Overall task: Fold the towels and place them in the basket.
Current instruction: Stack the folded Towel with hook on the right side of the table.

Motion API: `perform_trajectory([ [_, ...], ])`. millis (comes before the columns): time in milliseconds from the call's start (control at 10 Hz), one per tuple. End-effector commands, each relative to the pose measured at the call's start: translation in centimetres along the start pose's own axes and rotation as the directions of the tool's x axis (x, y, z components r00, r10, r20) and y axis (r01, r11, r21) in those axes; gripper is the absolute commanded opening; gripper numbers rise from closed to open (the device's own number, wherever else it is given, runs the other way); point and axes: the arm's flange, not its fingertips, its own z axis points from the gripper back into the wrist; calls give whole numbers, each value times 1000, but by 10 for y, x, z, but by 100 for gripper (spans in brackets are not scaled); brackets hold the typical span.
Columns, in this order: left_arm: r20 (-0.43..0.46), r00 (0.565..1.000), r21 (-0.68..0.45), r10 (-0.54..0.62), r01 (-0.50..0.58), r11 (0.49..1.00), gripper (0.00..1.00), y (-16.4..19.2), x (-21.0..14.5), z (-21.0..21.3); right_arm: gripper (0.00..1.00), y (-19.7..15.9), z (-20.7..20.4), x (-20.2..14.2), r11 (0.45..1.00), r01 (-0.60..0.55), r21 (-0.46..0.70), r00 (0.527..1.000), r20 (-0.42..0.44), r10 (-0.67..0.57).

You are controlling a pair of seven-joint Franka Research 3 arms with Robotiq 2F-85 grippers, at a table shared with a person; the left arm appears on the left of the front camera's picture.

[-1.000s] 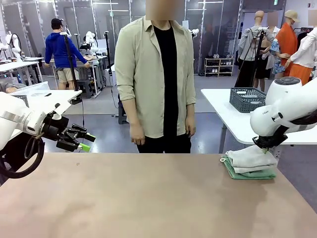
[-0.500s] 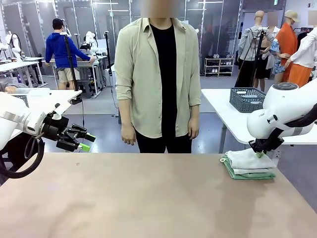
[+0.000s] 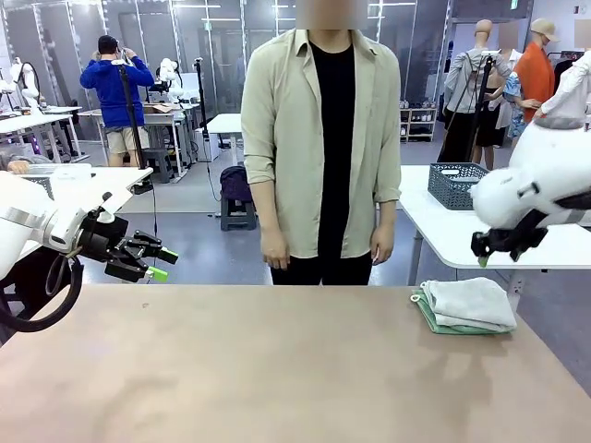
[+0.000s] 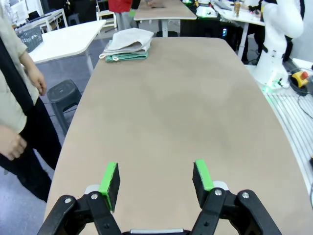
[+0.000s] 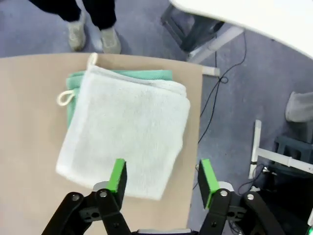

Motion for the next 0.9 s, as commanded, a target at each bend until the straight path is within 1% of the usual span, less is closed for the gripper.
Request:
perform_trajectory([
  [0,-2,1000,2,-2,2,1000,76,-2,1,1,81,1,91,-38,998,19,58,1000,1,-19],
  [100,-2,1000,2,-2,2,1000,76,-2,1,1,81,7,132,-53,997,70,43,997,-25,-69],
  [200,-2,1000,2,-2,2,1000,76,-2,1,1,81,12,166,-68,995,104,3,993,-48,-104],
  [300,-2,1000,2,-2,2,1000,76,-2,1,1,81,18,200,-87,996,93,8,994,-57,-93],
  [400,-2,1000,2,-2,2,1000,76,-2,1,1,81,24,224,-104,996,83,33,993,-91,-80],
  [500,-2,1000,2,-2,2,1000,76,-2,1,1,81,28,242,-119,995,76,59,991,-110,-70],
  [600,-2,1000,2,-2,2,1000,76,-2,1,1,81,32,254,-129,992,80,95,994,-86,-72],
  [800,-2,1000,2,-2,2,1000,76,-2,1,1,81,37,259,-137,991,85,104,995,-67,-79],
])
